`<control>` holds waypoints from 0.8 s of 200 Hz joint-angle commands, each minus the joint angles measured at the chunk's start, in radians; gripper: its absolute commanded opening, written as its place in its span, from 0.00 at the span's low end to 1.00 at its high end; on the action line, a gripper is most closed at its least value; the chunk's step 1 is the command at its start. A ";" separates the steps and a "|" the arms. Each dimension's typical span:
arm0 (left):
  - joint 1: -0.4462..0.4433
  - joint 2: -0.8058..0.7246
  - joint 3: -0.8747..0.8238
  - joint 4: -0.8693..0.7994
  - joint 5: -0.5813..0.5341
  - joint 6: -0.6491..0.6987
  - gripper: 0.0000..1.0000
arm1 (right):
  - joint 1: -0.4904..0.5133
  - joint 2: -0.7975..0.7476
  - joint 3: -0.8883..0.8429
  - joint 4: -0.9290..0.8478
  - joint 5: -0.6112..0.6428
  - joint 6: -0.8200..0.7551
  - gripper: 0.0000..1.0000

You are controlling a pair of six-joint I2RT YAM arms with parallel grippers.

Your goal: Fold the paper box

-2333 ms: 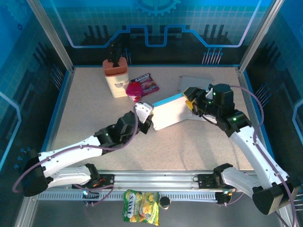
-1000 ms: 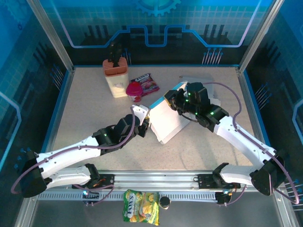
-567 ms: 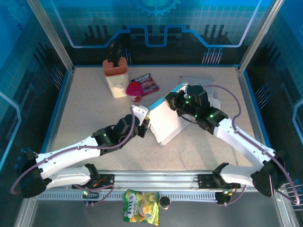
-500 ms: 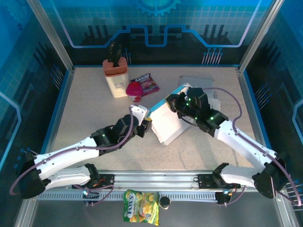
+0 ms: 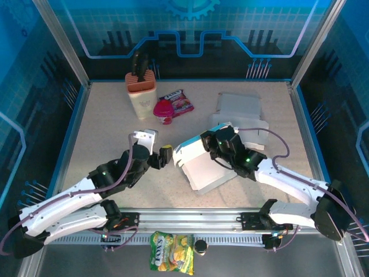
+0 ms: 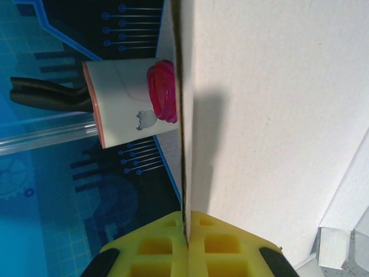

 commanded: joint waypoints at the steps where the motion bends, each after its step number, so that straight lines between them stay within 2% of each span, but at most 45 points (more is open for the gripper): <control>1: 0.042 -0.007 -0.029 -0.102 -0.033 -0.099 0.70 | 0.019 0.037 -0.016 0.116 0.065 0.033 0.00; 30: 0.112 -0.003 -0.078 -0.145 -0.015 -0.193 0.60 | 0.021 0.093 -0.061 0.195 0.041 0.056 0.00; 64: 0.166 -0.001 -0.152 -0.118 0.037 -0.252 0.54 | 0.024 0.127 -0.109 0.303 0.032 0.051 0.00; 107: 0.176 0.053 -0.206 -0.024 0.089 -0.245 0.53 | 0.024 0.141 -0.146 0.310 0.019 0.049 0.00; 160: 0.180 0.147 -0.230 0.103 0.114 -0.158 0.48 | -0.012 0.133 -0.187 0.291 -0.013 0.033 0.00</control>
